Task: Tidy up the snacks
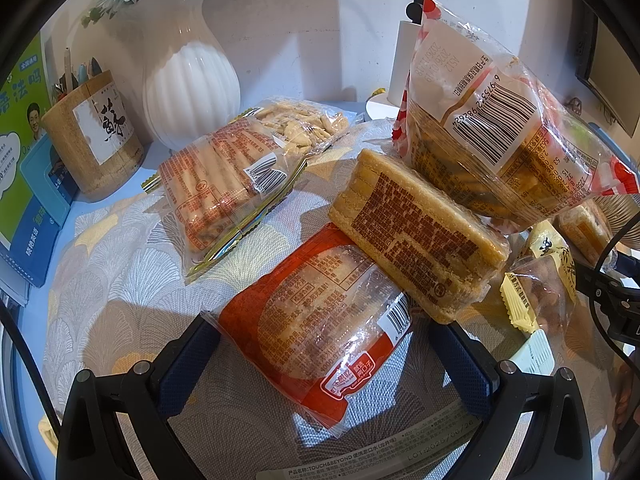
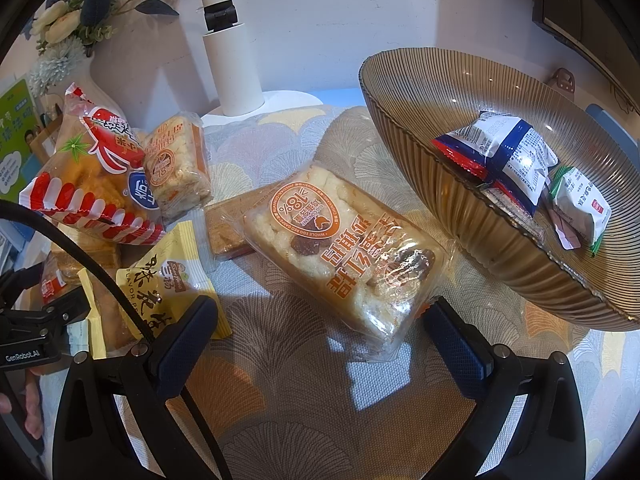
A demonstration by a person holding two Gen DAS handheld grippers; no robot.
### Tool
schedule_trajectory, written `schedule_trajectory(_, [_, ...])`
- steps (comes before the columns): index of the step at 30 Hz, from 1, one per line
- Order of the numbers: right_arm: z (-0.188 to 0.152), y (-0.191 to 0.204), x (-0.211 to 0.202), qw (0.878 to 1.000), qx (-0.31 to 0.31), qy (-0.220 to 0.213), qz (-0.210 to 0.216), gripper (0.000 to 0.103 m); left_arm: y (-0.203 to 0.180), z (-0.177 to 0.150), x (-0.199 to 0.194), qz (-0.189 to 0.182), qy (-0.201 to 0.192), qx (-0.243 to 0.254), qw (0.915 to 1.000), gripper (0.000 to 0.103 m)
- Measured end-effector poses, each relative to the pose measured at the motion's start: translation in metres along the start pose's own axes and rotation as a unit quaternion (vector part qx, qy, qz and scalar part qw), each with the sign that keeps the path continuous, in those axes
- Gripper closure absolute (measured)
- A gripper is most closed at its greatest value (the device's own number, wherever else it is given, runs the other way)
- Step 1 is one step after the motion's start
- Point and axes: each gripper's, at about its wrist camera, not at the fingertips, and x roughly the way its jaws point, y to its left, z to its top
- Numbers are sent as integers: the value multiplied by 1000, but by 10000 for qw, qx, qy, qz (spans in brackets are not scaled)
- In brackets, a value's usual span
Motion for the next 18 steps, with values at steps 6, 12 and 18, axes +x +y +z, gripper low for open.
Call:
schedule_trajectory(6, [0, 0, 0, 10000, 2, 0, 1, 0, 0, 0, 0, 3, 1, -1, 10000, 0])
schedule_trajectory(12, [0, 0, 0, 10000, 2, -2, 2, 0, -1, 0, 0, 6, 3, -2, 10000, 0])
schedule_trajectory(18, [0, 0, 0, 10000, 2, -2, 2, 0, -1, 0, 0, 9, 4, -2, 10000, 0])
